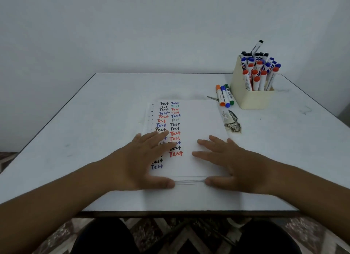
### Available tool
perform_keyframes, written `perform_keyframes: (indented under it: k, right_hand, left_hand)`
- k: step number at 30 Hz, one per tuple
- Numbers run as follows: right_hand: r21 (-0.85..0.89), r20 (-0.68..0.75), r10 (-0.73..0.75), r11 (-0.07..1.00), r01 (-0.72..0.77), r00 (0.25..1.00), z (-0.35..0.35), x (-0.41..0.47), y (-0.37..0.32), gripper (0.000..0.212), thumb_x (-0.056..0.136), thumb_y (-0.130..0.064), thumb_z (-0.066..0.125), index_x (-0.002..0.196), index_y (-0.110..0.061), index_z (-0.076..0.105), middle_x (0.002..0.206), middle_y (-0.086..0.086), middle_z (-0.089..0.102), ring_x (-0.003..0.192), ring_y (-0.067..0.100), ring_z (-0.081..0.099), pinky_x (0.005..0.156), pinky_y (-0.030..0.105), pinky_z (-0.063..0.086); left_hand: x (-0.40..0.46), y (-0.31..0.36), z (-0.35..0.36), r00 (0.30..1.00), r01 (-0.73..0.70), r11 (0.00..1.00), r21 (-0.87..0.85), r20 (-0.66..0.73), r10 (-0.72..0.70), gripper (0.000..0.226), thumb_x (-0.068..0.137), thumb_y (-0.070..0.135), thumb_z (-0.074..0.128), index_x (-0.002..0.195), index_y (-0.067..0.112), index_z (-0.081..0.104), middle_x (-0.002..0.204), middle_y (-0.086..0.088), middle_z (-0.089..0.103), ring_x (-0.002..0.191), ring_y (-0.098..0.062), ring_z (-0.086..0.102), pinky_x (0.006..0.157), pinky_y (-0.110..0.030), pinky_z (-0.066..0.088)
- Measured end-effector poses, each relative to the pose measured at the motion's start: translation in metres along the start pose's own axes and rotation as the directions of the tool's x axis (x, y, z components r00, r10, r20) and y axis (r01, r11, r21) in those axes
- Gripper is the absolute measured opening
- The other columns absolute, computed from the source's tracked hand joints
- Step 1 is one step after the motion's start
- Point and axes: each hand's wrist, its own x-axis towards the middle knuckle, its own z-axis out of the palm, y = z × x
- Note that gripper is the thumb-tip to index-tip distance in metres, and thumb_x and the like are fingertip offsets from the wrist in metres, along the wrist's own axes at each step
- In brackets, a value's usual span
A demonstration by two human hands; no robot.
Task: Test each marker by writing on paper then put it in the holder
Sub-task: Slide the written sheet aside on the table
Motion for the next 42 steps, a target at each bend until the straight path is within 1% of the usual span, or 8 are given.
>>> perform_keyframes:
  k: [5,9,14,30,35,37,39,42]
  right_hand:
    - [-0.023,-0.052,-0.036,0.999,0.034,0.998,-0.002,0.013,-0.001,0.06,0.098,-0.061,0.043,0.154,-0.052,0.023,0.167,-0.021,0.001,0.153,0.003,-0.012,0.126,0.043,-0.006]
    - [0.008,-0.095,-0.029,1.0,0.03,0.995,-0.005,0.038,0.007,0.057,0.099,-0.06,0.043,0.154,-0.05,0.027,0.167,-0.019,0.006,0.155,0.007,-0.006,0.125,0.044,-0.006]
    - [0.02,-0.114,0.032,0.999,-0.03,0.993,-0.016,0.073,0.021,0.056,0.1,-0.061,0.041,0.153,-0.052,0.026,0.167,-0.021,0.006,0.155,0.008,-0.004,0.124,0.056,-0.005]
    - [0.038,-0.187,0.099,0.995,-0.093,0.977,-0.044,0.141,0.074,0.053,0.103,-0.057,0.035,0.155,-0.05,0.023,0.168,-0.013,0.009,0.156,0.012,0.0,0.124,0.042,-0.001]
    - [0.085,-0.204,0.161,0.986,-0.146,0.966,-0.045,0.133,0.067,0.06,0.099,-0.064,0.04,0.154,-0.051,0.024,0.169,-0.014,0.007,0.155,0.01,-0.002,0.125,0.045,0.008]
    - [0.125,-0.251,0.268,0.962,-0.244,0.93,-0.044,0.128,0.063,0.075,0.09,-0.076,0.042,0.156,-0.049,0.019,0.169,-0.013,0.007,0.156,0.013,0.001,0.123,0.05,0.019]
    - [0.178,-0.32,0.351,0.935,-0.308,0.88,-0.041,0.121,0.057,0.087,0.086,-0.08,0.045,0.158,-0.04,0.018,0.167,-0.008,0.017,0.154,0.017,0.015,0.12,0.047,0.028]
    - [0.316,-0.338,0.384,0.906,-0.281,0.859,-0.035,0.107,0.052,0.1,0.079,-0.08,0.056,0.159,-0.036,0.016,0.166,-0.007,0.022,0.151,0.016,0.023,0.12,0.042,0.028]
  left_hand:
    - [0.0,-0.015,0.003,0.999,0.022,0.999,-0.029,-0.046,-0.023,0.092,0.077,0.092,0.034,0.155,0.048,0.011,0.164,0.023,-0.004,0.149,0.004,-0.01,0.124,-0.032,0.015]
    - [0.014,-0.028,-0.002,0.997,0.049,0.999,-0.024,-0.063,-0.05,0.088,0.081,0.084,0.037,0.156,0.044,0.015,0.163,0.024,0.002,0.148,0.007,-0.007,0.122,-0.026,0.015]
    - [0.044,-0.048,-0.016,0.994,0.086,0.995,-0.058,-0.057,-0.089,0.081,0.088,0.073,0.048,0.157,0.04,0.021,0.164,0.021,0.008,0.149,0.004,-0.001,0.121,-0.023,0.012]
    - [0.136,-0.1,-0.03,0.992,0.124,0.992,0.005,-0.036,-0.124,0.094,0.08,0.088,0.035,0.157,0.043,0.008,0.165,0.022,0.0,0.15,0.001,-0.005,0.12,-0.032,0.01]
    - [0.131,-0.1,-0.028,0.972,0.202,0.976,-0.083,-0.104,-0.21,0.104,0.07,0.094,0.042,0.156,0.045,0.009,0.167,0.011,-0.002,0.153,-0.015,-0.011,0.123,-0.051,0.004]
    - [0.133,-0.098,-0.026,0.921,0.32,0.939,-0.127,-0.191,-0.34,0.113,0.066,0.101,0.032,0.157,0.038,0.009,0.167,-0.001,0.01,0.154,-0.026,0.0,0.121,-0.057,0.007]
    - [0.133,-0.095,-0.024,0.851,0.43,0.884,-0.186,-0.244,-0.465,0.123,0.062,0.105,0.019,0.157,0.028,0.012,0.158,-0.007,0.036,0.147,-0.033,0.027,0.117,-0.061,0.018]
    - [0.12,-0.081,-0.025,0.852,0.432,0.872,-0.23,-0.215,-0.478,0.127,0.059,0.105,0.03,0.157,0.028,0.007,0.147,-0.006,0.049,0.133,-0.03,0.046,0.111,-0.059,0.034]
